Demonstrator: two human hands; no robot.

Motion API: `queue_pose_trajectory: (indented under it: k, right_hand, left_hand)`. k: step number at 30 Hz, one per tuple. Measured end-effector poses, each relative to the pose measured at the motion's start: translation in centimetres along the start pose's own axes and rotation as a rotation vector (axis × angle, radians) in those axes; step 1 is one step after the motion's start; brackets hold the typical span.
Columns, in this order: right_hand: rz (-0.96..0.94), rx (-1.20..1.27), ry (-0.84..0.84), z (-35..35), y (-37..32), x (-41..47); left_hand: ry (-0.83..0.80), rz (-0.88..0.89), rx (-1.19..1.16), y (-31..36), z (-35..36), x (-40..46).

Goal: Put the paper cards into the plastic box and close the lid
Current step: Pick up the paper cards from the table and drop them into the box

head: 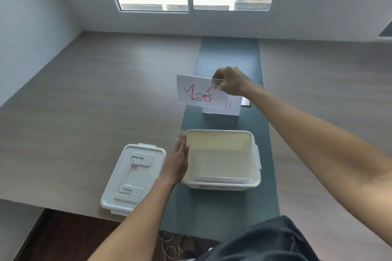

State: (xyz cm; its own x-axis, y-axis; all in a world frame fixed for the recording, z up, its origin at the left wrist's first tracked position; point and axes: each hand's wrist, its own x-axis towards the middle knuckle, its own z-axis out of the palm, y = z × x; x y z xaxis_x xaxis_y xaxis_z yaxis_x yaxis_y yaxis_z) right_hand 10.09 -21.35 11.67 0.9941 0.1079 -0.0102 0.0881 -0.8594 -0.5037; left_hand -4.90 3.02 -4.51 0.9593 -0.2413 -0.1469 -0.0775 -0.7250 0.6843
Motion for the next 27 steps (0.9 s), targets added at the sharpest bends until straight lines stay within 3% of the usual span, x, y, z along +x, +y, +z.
queue_pose_trajectory:
  k: [12, 27]
  right_hand:
    - [0.063, 0.139, -0.218, -2.0, 2.5, -9.7]
    - [0.107, 0.022, -0.612, 6.4, 4.5, -14.5]
  left_hand:
    - [-0.005, 0.039, 0.034, -0.2, 0.4, 0.0]
    - [0.026, 0.007, -0.073, -0.6, 0.7, 0.2]
